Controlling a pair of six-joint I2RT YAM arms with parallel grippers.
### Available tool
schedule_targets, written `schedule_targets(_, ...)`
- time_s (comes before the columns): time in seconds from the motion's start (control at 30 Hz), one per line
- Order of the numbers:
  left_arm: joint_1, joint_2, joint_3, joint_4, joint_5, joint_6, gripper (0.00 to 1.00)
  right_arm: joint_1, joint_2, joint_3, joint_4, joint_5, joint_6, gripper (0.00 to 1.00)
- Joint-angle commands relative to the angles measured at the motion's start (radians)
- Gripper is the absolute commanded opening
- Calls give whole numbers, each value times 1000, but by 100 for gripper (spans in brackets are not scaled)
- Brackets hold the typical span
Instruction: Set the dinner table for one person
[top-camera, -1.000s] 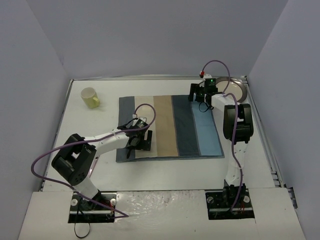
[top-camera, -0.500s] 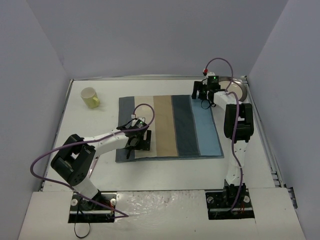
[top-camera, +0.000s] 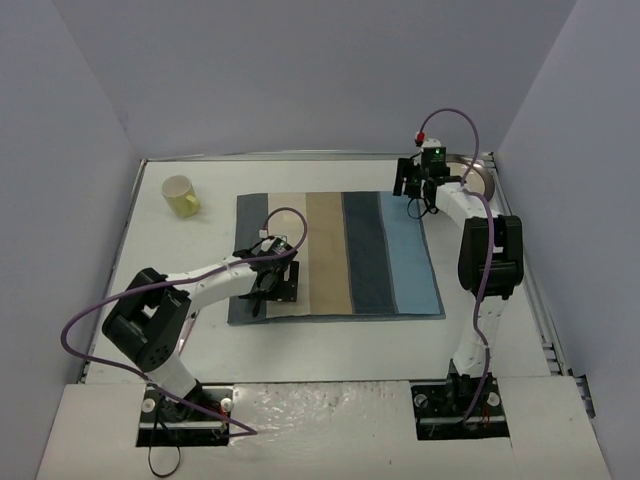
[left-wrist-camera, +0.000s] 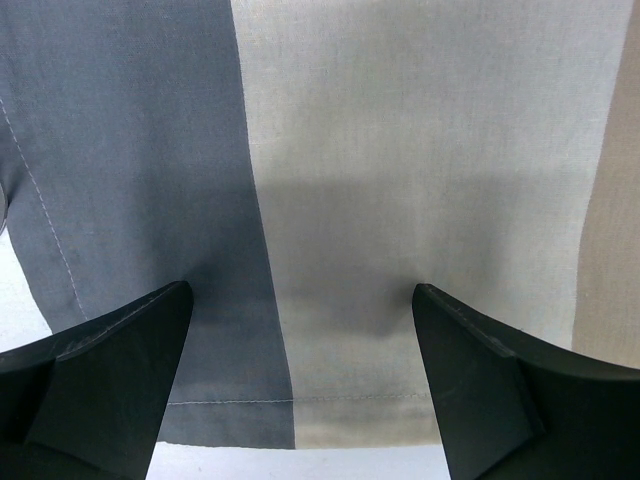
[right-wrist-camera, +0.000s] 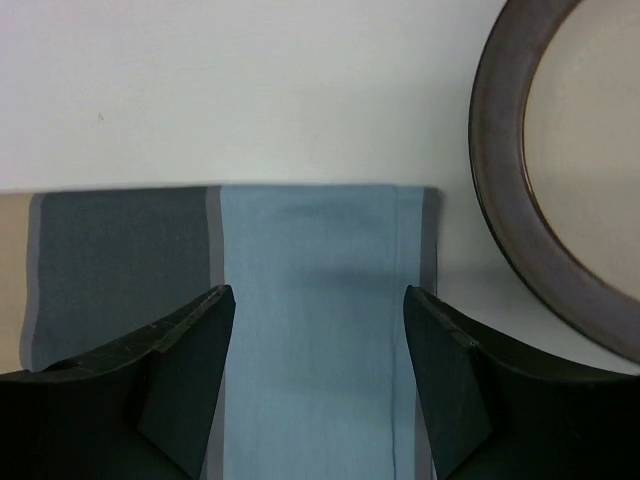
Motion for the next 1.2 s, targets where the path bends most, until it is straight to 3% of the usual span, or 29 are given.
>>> schedule_targets(0.0, 10, 8, -20, -105, -57, 29, 88, 11, -84, -76, 9, 61, 47, 53)
schedule_targets(0.5, 10, 18, -76, -74, -34, 10, 88, 118, 96, 82, -104, 242, 62, 60)
schedule_targets(0.77, 12, 32, -114, -73, -22, -4, 88, 110, 218, 194, -182, 302, 40, 61)
schedule_targets(1.17, 23, 43, -130, -61, 1, -1, 88, 37, 298, 237, -200, 284, 50, 61)
